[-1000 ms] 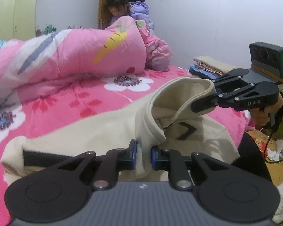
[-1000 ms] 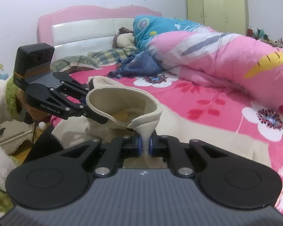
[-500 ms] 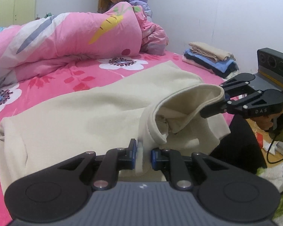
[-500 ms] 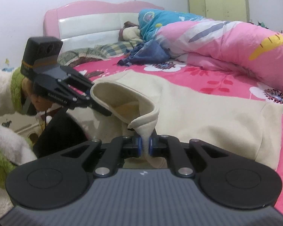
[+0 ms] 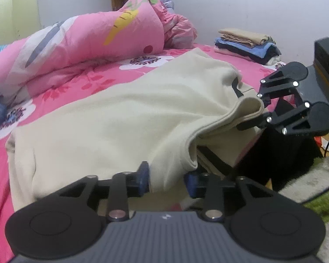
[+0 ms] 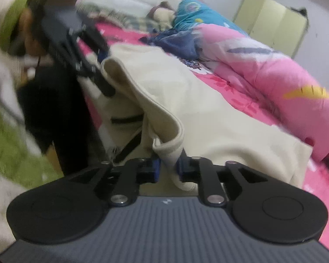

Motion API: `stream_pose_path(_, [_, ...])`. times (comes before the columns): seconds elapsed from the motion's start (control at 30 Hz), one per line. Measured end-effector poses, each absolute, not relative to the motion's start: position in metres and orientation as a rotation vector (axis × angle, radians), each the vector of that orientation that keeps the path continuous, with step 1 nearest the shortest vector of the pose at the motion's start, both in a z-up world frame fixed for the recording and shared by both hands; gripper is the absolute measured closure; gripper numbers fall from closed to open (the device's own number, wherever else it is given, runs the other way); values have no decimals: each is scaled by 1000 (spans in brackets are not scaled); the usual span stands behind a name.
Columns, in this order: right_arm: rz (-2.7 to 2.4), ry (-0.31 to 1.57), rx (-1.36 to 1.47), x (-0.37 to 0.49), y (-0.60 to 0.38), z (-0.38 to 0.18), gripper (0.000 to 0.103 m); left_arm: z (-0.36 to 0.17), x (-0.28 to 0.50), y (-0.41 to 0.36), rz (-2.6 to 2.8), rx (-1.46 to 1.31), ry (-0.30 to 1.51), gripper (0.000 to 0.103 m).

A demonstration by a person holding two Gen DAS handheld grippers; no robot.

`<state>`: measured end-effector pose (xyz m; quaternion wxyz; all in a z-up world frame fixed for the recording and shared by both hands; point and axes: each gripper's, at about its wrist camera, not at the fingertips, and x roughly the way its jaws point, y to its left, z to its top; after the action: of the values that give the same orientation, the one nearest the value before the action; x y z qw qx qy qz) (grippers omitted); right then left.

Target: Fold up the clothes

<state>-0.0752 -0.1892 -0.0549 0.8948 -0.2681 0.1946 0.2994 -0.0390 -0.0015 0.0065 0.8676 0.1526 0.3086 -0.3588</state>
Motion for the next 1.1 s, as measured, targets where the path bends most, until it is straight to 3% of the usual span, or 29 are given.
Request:
stream_pose_path(0.1, [623, 444, -577, -86, -195, -54, 73, 10, -48, 10, -735, 281, 668, 57])
stream_pose_path(0.23, [586, 502, -551, -99, -212, -46, 73, 19, -56, 35, -699, 184, 711, 56])
stream_pose_path(0.5, [628, 372, -134, -76, -236, 13, 74, 46, -46, 31, -713, 44, 599, 55])
stream_pose_path(0.77, [581, 532, -269, -39, -190, -59, 76, -18, -21, -2, -634, 169, 707, 55])
stream_pose_path(1.1, [662, 503, -116, -32, -198, -6, 74, 18, -25, 73, -514, -156, 638, 48])
